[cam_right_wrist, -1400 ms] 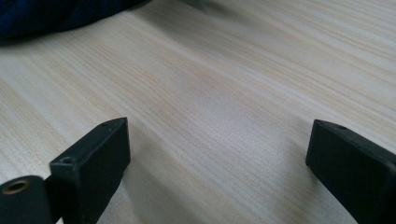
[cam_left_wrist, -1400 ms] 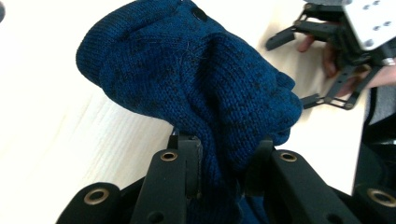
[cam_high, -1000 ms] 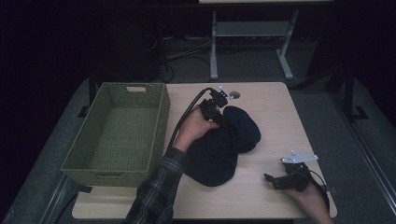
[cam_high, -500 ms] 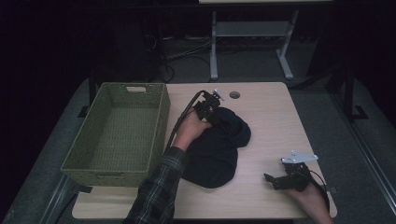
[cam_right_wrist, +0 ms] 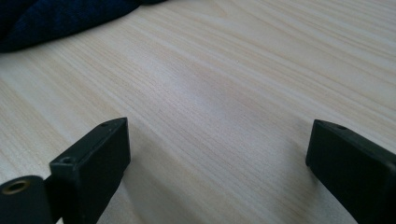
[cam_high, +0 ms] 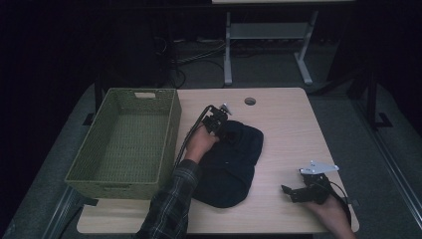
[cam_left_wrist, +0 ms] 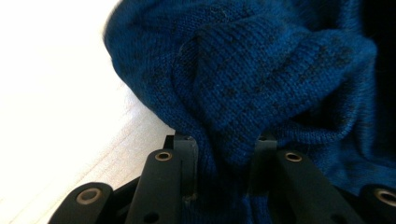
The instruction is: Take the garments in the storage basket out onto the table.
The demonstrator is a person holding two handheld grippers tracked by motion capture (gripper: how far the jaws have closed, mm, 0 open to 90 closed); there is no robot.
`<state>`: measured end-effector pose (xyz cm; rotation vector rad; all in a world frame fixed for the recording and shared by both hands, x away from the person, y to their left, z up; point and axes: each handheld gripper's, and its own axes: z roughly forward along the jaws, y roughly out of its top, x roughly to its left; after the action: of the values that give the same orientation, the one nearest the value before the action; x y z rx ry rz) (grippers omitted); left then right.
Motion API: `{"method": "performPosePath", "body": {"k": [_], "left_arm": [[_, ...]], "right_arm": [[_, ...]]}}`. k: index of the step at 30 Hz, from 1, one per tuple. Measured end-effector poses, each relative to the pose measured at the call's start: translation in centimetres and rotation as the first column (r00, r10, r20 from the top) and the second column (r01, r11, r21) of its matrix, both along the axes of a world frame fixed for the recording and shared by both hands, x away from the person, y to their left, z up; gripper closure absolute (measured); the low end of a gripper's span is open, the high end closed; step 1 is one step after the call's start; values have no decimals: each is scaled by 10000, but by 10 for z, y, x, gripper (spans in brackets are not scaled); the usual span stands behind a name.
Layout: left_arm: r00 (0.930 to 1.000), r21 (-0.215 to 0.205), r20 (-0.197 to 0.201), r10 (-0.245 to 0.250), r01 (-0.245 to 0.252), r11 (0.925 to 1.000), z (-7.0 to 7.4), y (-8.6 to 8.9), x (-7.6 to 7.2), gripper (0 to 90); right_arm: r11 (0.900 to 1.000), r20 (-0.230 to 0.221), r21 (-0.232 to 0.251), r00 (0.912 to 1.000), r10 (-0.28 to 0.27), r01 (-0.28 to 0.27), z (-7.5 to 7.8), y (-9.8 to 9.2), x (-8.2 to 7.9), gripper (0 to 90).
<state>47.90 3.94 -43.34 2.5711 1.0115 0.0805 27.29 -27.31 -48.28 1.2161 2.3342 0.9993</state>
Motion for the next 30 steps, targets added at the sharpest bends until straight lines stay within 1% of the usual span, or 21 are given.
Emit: {"method": "performPosePath", "body": {"k": [4, 5, 6, 9, 10, 11, 14, 16, 18, 20, 21, 23, 24, 25, 26, 27, 30], "left_arm": [[9999, 54, 32, 128, -128, 9999, -3, 0, 1, 689], [9999, 126, 72, 102, -103, 9999, -2, 0, 1, 662], [9999, 189, 106, 110, -112, 9998, -2, 0, 1, 615], [9998, 207, -51, 212, -211, 9996, 1, 3, 2, 414], [9998, 233, -76, 199, -197, 9995, 4, 6, 1, 374], [9998, 200, -68, 201, -199, 9996, 5, 7, 1, 314], [9997, 59, 81, 237, -238, 9997, 15, 13, -2, 197], [9996, 114, 197, 178, -180, 9998, 23, 16, -5, 177], [9991, -16, 361, 204, -204, 9998, 31, 17, -11, 177], [9985, -28, 532, 144, -143, 9999, 40, 18, -17, 178], [9982, -55, 588, 106, -103, 9999, 44, 19, -21, 192], [9981, -312, 588, 157, -139, 9994, 51, 21, -28, 265], [9985, -346, 543, 7, 12, 9994, 55, 22, -32, 350], [9986, -418, 531, -25, 47, 9991, 58, 23, -36, 437], [9984, -471, 564, -68, 95, 9988, 59, 23, -41, 488], [9984, -530, 545, -133, 162, 9985, 61, 23, -46, 574], [9977, -538, 529, -415, 444, 9976, 61, 24, -59, 758]], "right_arm": [[10000, -4, 2, 10000, -4, 4, 0, 0, 0, 60], [10000, -3, 1, 10000, -2, 2, 0, 0, 0, 60], [10000, -1, 1, 10000, 0, 0, 0, 0, 0, 60], [10000, -6, 1, 10000, -5, 5, 0, 0, 0, 60], [10000, 0, -1, 10000, 1, -1, 0, 0, 0, 60], [10000, -3, 0, 10000, -3, 3, 0, 0, 0, 60], [10000, -14, 23, 10000, 0, 1, 0, 0, 0, 59], [10000, -7, 3, 10000, 8, -8, 0, 0, 0, 60], [10000, -18, 28, 10000, -4, 4, 0, 0, 0, 60], [10000, -11, 22, 10000, -6, 6, 0, 0, 0, 60], [10000, -12, 24, 10000, -4, 5, 0, 0, 0, 60], [10000, -20, 28, 10000, -9, 9, 0, 0, 0, 59], [10000, -10, 21, 10000, -4, 4, 0, 0, 0, 60], [10000, -8, 11, 10000, 9, -9, 0, 0, 0, 60], [10000, -17, 32, 10000, 1, -1, 0, 0, 0, 60], [10000, 2, -4, 10000, -1, 1, 0, 0, 0, 60], [10000, 1, -4, 10000, 0, 0, 0, 0, 0, 60]]}}
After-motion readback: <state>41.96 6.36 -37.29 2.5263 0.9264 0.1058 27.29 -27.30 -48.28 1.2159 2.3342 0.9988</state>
